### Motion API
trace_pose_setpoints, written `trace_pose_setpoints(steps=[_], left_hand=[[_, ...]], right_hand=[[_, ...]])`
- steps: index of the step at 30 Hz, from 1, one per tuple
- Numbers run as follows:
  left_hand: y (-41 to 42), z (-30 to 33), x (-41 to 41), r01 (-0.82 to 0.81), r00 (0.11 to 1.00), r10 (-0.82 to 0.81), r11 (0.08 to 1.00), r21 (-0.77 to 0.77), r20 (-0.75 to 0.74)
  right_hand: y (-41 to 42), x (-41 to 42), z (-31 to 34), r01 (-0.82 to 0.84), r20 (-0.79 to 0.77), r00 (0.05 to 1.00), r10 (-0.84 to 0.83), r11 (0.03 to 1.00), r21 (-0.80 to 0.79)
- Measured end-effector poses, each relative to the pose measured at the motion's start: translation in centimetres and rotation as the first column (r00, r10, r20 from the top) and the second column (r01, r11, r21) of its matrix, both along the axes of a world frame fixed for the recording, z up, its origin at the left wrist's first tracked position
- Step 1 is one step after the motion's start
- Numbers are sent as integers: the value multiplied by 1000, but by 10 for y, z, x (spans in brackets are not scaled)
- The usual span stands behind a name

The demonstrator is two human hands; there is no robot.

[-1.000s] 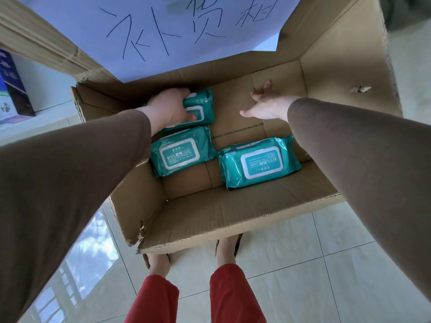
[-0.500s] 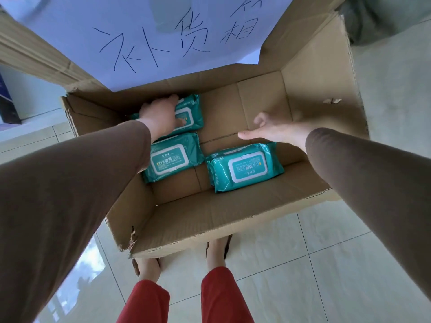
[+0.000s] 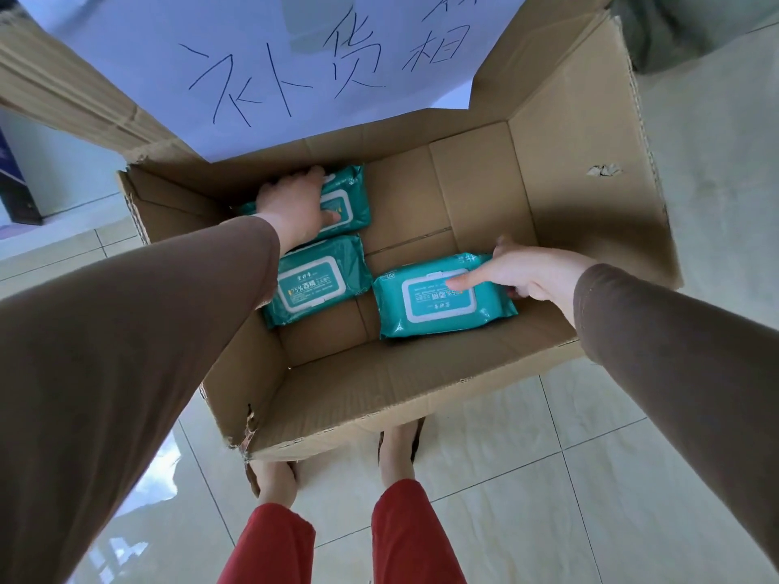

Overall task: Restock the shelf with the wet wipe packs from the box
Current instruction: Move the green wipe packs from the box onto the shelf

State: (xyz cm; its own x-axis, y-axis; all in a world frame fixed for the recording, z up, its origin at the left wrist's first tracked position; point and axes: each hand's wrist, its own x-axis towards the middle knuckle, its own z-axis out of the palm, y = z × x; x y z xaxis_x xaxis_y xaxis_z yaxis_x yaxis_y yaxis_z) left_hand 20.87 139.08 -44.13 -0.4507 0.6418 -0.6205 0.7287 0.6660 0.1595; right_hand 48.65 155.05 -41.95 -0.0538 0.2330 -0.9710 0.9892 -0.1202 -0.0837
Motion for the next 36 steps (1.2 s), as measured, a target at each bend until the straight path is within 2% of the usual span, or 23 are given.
trace_pose_setpoints(steps=[5, 10, 15, 26, 36], left_hand=[[0, 1, -1, 7, 1000, -7, 1000, -7, 2], [1, -1, -2, 16, 1000, -16, 1000, -11, 2], [0, -2, -5, 30, 1000, -30, 999, -12, 7], [-3, 10, -3, 4, 995, -8, 999, 40, 99], [7, 7, 0, 22, 999, -20, 997, -68, 29]], right_hand=[[-6, 4, 10, 179, 20, 984, -178, 975, -129], [-20, -7, 9, 134, 3, 991, -135, 983, -124], [-27, -6, 5, 229, -61, 970, -234, 970, -82], [-33, -6, 10, 235, -143, 958, -248, 966, -107], [-25, -10, 15, 247, -222, 937, -270, 961, -127]])
